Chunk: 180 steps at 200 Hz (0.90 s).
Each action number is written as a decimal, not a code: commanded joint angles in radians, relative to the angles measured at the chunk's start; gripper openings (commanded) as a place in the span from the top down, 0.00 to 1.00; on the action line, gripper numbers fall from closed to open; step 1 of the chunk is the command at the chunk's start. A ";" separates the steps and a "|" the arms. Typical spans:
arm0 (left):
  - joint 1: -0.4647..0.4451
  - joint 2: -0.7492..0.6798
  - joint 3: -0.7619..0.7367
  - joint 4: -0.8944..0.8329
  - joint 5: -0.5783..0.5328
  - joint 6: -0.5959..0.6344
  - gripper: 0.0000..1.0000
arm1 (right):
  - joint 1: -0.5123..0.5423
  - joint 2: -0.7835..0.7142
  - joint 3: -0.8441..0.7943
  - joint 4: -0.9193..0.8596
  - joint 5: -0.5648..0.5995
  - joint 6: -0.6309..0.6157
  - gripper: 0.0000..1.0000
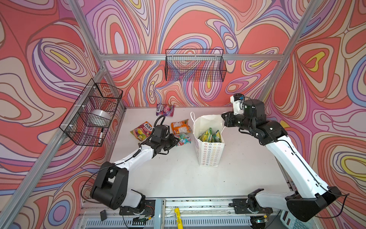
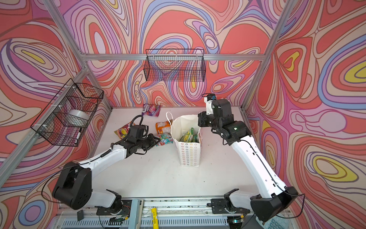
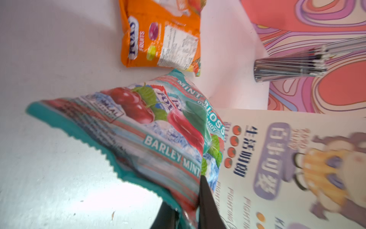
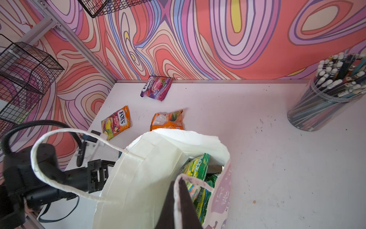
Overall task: Place the snacks into the paper bag
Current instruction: 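Lift the Mint Blossom packet and carry it over the bag mouth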
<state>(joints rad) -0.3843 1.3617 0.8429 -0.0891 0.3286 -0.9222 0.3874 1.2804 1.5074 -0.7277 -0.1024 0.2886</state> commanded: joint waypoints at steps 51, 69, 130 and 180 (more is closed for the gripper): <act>0.000 -0.372 0.087 -0.309 -0.115 0.027 0.90 | -0.003 -0.030 -0.009 0.040 -0.007 -0.009 1.00; -0.033 -0.418 0.180 -0.379 -0.149 0.053 0.90 | -0.004 -0.034 -0.010 0.041 -0.009 -0.009 1.00; -0.357 -0.298 0.601 -0.501 -0.371 0.204 0.92 | -0.004 -0.033 -0.011 0.044 -0.010 -0.009 1.00; -0.629 -0.038 0.896 -0.547 -0.561 0.374 0.91 | -0.004 -0.036 -0.015 0.043 -0.001 -0.008 1.00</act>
<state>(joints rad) -0.9298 1.2110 1.6260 -0.5869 -0.0879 -0.6708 0.3874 1.2713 1.5002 -0.7254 -0.1024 0.2886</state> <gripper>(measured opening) 0.133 0.047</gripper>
